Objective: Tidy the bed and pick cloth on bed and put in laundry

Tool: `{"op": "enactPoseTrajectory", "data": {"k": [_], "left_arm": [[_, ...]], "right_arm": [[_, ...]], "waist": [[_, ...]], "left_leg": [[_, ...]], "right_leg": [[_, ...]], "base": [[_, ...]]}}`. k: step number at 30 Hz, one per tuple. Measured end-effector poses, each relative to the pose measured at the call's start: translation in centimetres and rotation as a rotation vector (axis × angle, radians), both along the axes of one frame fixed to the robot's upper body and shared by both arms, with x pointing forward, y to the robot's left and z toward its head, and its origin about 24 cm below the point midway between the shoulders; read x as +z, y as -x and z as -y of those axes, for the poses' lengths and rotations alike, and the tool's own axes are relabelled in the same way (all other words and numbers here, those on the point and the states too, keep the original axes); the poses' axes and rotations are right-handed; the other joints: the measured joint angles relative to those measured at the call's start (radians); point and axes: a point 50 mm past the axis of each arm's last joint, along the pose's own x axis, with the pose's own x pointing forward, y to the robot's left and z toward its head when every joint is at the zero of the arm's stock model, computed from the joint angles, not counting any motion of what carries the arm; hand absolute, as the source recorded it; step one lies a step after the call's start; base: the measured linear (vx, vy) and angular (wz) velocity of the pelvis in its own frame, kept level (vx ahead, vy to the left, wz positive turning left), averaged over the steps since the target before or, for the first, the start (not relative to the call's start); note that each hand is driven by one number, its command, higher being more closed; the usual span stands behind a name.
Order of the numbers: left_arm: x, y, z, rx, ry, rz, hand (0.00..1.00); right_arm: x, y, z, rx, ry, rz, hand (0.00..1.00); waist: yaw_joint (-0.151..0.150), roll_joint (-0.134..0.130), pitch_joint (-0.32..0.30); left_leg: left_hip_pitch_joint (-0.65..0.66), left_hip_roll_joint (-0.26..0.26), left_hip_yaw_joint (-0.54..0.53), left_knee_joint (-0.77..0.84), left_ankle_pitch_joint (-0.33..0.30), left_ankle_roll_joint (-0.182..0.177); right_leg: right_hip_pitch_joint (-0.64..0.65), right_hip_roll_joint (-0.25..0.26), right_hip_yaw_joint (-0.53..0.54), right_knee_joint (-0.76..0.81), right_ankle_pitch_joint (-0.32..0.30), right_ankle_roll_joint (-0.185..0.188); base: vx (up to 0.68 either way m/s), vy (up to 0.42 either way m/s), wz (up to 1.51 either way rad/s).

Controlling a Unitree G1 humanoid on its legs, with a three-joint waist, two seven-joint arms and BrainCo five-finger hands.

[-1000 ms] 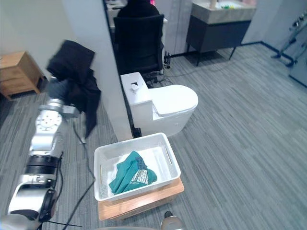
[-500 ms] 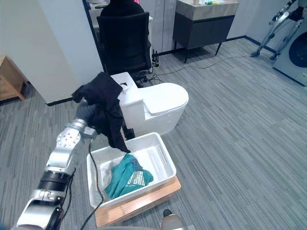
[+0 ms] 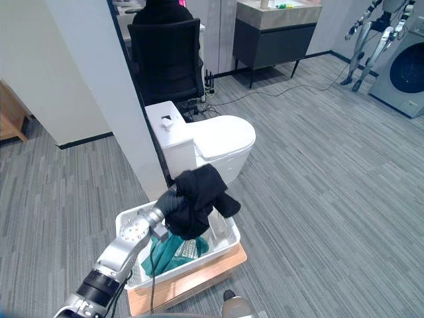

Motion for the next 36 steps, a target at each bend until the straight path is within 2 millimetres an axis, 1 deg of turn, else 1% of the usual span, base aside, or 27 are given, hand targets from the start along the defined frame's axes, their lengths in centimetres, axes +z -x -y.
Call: {"op": "enactPoseTrajectory", "data": {"k": [2,5,6,7,9,11,12,13,15,17,19,21,23,24,25,26,27,28,29,31,33,35,36], "left_arm": [[-2.3,1.2,-0.9,0.026,-0.055,-0.068,1.00],[-4.5,2.8,-2.1,0.083,-0.122,-0.129,1.00],[-4.9,3.1,-2.3,0.097,-0.128,-0.144,1.00],[-5.8,3.5,-3.1,0.144,-0.148,-0.167,1.00],[-6.5,3.7,-4.1,0.201,-0.185,-0.178,1.00],[-7.5,3.9,-5.9,0.302,-0.234,-0.199,1.00],[-7.7,4.0,-6.3,0.330,-0.244,-0.200,1.00],[-7.9,4.0,-7.1,0.376,-0.273,-0.192,1.00],[-8.2,4.2,-7.7,0.426,-0.304,-0.183,1.00],[-8.2,4.2,-8.1,0.495,-0.331,-0.155,1.00],[-7.8,3.7,-8.2,0.549,-0.329,-0.123,1.00],[-6.8,2.5,-8.2,0.601,-0.354,-0.043,1.00],[-6.3,1.7,-8.2,0.640,-0.358,-0.009,1.00],[-5.8,1.2,-8.1,0.669,-0.348,0.011,1.00],[-5.3,0.6,-7.8,0.703,-0.334,0.035,1.00],[-5.1,0.3,-7.6,0.712,-0.340,0.053,1.00],[-4.6,-0.2,-7.4,0.728,-0.347,0.087,1.00],[-4.2,-0.6,-7.4,0.749,-0.346,0.106,1.00],[-3.9,-0.8,-7.4,0.762,-0.344,0.119,1.00],[-3.4,-1.3,-7.2,0.781,-0.335,0.140,1.00],[-2.8,-1.9,-6.9,0.801,-0.322,0.164,1.00],[-2.2,-2.5,-6.8,0.828,-0.307,0.187,1.00],[-1.9,-2.7,-6.7,0.835,-0.304,0.194,0.00]], "right_arm": [[0.0,-0.1,0.0,0.003,-0.005,0.006,0.00],[0.0,-0.1,0.1,0.004,-0.008,0.008,0.00],[0.1,0.0,0.2,0.004,-0.007,0.010,0.00],[0.1,-0.4,0.3,-0.008,-0.010,0.025,0.00],[0.2,-1.0,0.7,-0.007,-0.007,0.042,0.00],[0.3,-2.6,0.8,-0.005,-0.016,0.087,0.00],[0.3,-3.3,0.7,-0.001,-0.019,0.103,0.00],[0.4,-4.2,0.9,-0.004,-0.017,0.126,0.00],[0.5,-4.7,1.4,0.001,-0.011,0.141,0.00],[0.7,-5.7,1.7,0.012,-0.006,0.168,0.00],[1.0,-6.4,1.8,0.023,-0.001,0.203,0.00],[1.1,-7.2,1.6,0.033,-0.009,0.237,0.00],[1.3,-7.9,1.3,0.048,-0.014,0.256,0.00],[1.5,-8.5,1.3,0.057,-0.012,0.280,0.00],[1.9,-9.4,1.3,0.067,-0.004,0.325,0.00],[2.1,-9.9,1.2,0.070,-0.002,0.349,0.00],[2.6,-11.0,0.9,0.073,-0.004,0.404,0.00],[3.0,-12.1,0.7,0.095,-0.004,0.447,0.00],[3.3,-12.8,0.6,0.107,-0.003,0.470,0.00],[3.7,-13.5,0.4,0.123,-0.001,0.505,0.00],[4.0,-13.9,0.4,0.124,0.002,0.533,0.00],[4.3,-14.3,0.2,0.137,0.005,0.556,0.00],[4.4,-14.4,0.2,0.142,0.005,0.562,0.00]], "waist": [[0.005,0.000,-0.003],[0.007,0.000,-0.008],[0.008,-0.001,-0.012],[0.010,0.000,-0.017],[0.010,0.001,-0.017],[0.009,0.005,-0.008],[0.009,0.006,0.002],[0.008,0.008,0.029],[0.008,0.015,0.047],[0.009,0.017,0.081],[0.009,0.014,0.099],[0.013,-0.004,0.134],[0.018,-0.014,0.153],[0.024,-0.021,0.176],[0.032,-0.021,0.197],[0.034,-0.023,0.200],[0.040,-0.026,0.212],[0.039,-0.028,0.224],[0.039,-0.026,0.237],[0.039,-0.025,0.255],[0.043,-0.028,0.267],[0.050,-0.035,0.292],[0.054,-0.036,0.298]], "left_leg": [[-0.002,0.003,-0.001,0.001,0.000,0.000],[-0.018,0.005,-0.009,0.006,0.000,-0.001],[-0.026,0.005,-0.010,0.007,0.001,-0.001],[-0.052,0.004,-0.016,0.015,0.001,0.000],[-0.084,0.001,-0.025,0.019,0.004,0.005],[-0.125,-0.001,-0.027,0.019,0.016,0.009],[-0.128,-0.001,-0.027,0.018,0.018,0.010],[-0.133,-0.001,-0.028,0.019,0.020,0.010],[-0.157,0.001,-0.030,0.022,0.022,0.009],[-0.169,0.006,-0.028,0.031,0.023,0.009],[-0.194,0.009,-0.025,0.047,0.022,0.009],[-0.239,0.015,-0.021,0.080,0.022,0.008],[-0.266,0.022,-0.011,0.103,0.018,0.008],[-0.267,0.027,0.001,0.115,0.014,0.007],[-0.282,0.040,0.007,0.142,-0.003,0.009],[-0.298,0.046,0.012,0.158,-0.010,0.008],[-0.323,0.060,0.020,0.184,-0.023,0.009],[-0.341,0.070,0.026,0.207,-0.030,0.010],[-0.355,0.077,0.026,0.222,-0.035,0.009],[-0.369,0.089,0.026,0.242,-0.040,0.009],[-0.390,0.098,0.027,0.259,-0.041,0.009],[-0.405,0.110,0.031,0.283,-0.043,0.009],[-0.405,0.112,0.032,0.285,-0.044,0.009]], "right_leg": [[0.000,-0.001,-0.007,0.000,0.000,0.000],[-0.007,-0.007,-0.031,-0.001,0.000,0.000],[-0.014,-0.008,-0.032,-0.001,0.000,0.000],[-0.036,-0.012,-0.037,0.003,0.000,0.000],[-0.066,-0.017,-0.045,0.012,0.000,0.000],[-0.112,-0.019,-0.047,0.015,0.009,0.000],[-0.117,-0.019,-0.047,0.015,0.011,0.000],[-0.122,-0.019,-0.048,0.015,0.013,0.000],[-0.143,-0.019,-0.053,0.015,0.017,0.001],[-0.152,-0.019,-0.058,0.018,0.019,0.002],[-0.176,-0.019,-0.062,0.033,0.019,0.002],[-0.219,-0.021,-0.058,0.061,0.019,0.002],[-0.242,-0.020,-0.056,0.071,0.020,0.001],[-0.243,-0.018,-0.052,0.074,0.020,0.000],[-0.251,-0.010,-0.046,0.079,0.021,-0.001],[-0.264,-0.007,-0.042,0.084,0.021,-0.002],[-0.284,0.000,-0.032,0.089,0.023,-0.004],[-0.303,0.005,-0.028,0.094,0.026,-0.008],[-0.312,0.010,-0.025,0.099,0.026,-0.010],[-0.321,0.016,-0.026,0.105,0.027,-0.012],[-0.347,0.022,-0.026,0.120,0.025,-0.017],[-0.360,0.028,-0.026,0.133,0.025,-0.018],[-0.361,0.030,-0.026,0.135,0.024,-0.019]], "base": [[-0.01,-0.018,0.08],[-0.02,-0.020,0.11],[-0.03,-0.026,0.11],[-0.03,-0.028,0.07],[-0.03,-0.030,0.09],[-0.01,-0.039,0.01],[-0.01,-0.043,-0.03],[0.00,-0.038,-0.01],[0.00,-0.016,0.01],[0.00,0.000,0.00],[0.00,-0.014,0.04],[-0.04,-0.034,0.02],[-0.04,-0.044,-0.02],[-0.07,-0.061,-0.11],[-0.08,-0.055,-0.15],[-0.07,-0.063,-0.22],[-0.05,-0.065,-0.23],[-0.05,-0.073,-0.22],[-0.03,-0.057,-0.12],[-0.02,-0.048,-0.05],[0.00,-0.041,-0.02],[0.00,-0.033,-0.02],[-0.01,-0.033,-0.04]]}}
